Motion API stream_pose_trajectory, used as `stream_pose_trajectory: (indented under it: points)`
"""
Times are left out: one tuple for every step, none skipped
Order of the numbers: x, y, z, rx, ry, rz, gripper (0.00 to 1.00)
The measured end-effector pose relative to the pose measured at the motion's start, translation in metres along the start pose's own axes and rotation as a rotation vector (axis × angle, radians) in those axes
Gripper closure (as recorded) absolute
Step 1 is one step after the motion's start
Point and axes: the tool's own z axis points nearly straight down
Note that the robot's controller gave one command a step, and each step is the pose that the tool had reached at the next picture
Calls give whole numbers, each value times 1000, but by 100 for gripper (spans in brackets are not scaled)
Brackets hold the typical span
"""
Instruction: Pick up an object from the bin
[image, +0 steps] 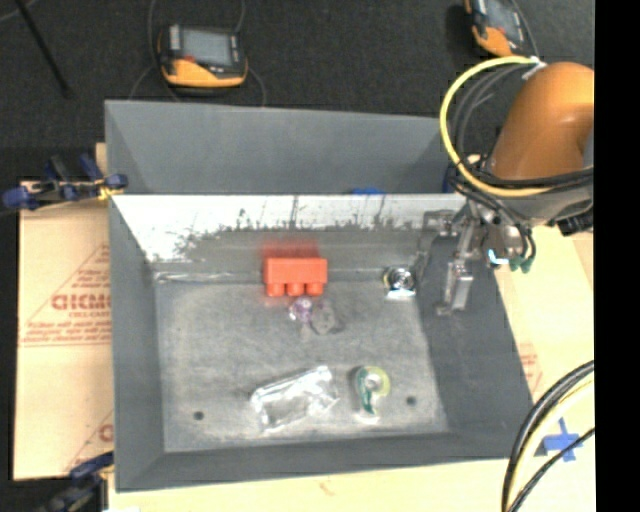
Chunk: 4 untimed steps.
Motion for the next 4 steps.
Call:
stream_pose_trajectory:
  points:
    - [74,36,150,-2,1,-248,0]
    - [96,56,35,3,-12,-428,0]
    - [101,75,158,-4,1,-424,0]
    - [100,73,151,0,2,-427,100]
